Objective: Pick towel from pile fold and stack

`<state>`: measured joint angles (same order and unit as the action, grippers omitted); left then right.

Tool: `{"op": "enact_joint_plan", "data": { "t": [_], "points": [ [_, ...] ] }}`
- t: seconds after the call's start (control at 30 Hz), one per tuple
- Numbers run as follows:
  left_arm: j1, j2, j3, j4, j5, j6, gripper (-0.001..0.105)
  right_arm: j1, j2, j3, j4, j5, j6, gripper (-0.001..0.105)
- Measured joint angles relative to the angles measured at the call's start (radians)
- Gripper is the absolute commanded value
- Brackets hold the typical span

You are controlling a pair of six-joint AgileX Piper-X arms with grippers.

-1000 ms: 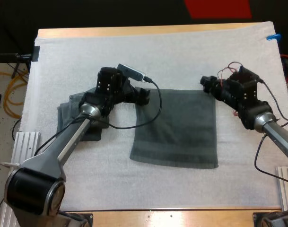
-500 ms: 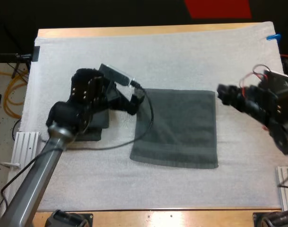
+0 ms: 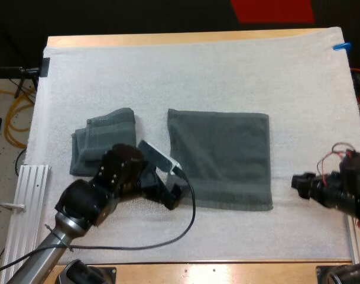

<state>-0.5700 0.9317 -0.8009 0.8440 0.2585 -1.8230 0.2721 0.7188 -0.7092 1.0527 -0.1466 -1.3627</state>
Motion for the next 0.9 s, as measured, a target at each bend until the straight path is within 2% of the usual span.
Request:
{"op": "enact_joint_plan", "data": {
  "t": [0.2,0.4,0.53,0.8,0.9],
  "points": [
    [-0.02,-0.021,0.095,0.008,0.0,-0.032,0.098,0.0,-0.019,0.162,0.002,-0.139,0.069,0.061],
    [-0.02,-0.021,0.15,0.005,-0.014,-0.032,0.098,0.0,0.063,0.284,-0.16,-0.197,0.138,0.061],
    [-0.02,-0.021,0.159,0.001,-0.014,-0.032,0.098,0.0,0.174,0.316,-0.276,-0.297,0.177,0.061],
    [-0.02,-0.021,0.158,-0.014,-0.014,-0.054,0.098,0.0,0.437,0.317,-0.473,-0.316,0.2,0.061],
    [-0.02,-0.021,0.158,-0.014,-0.014,-0.054,0.098,0.0,0.5,0.315,-0.54,-0.363,0.221,0.061]
  ]
}}
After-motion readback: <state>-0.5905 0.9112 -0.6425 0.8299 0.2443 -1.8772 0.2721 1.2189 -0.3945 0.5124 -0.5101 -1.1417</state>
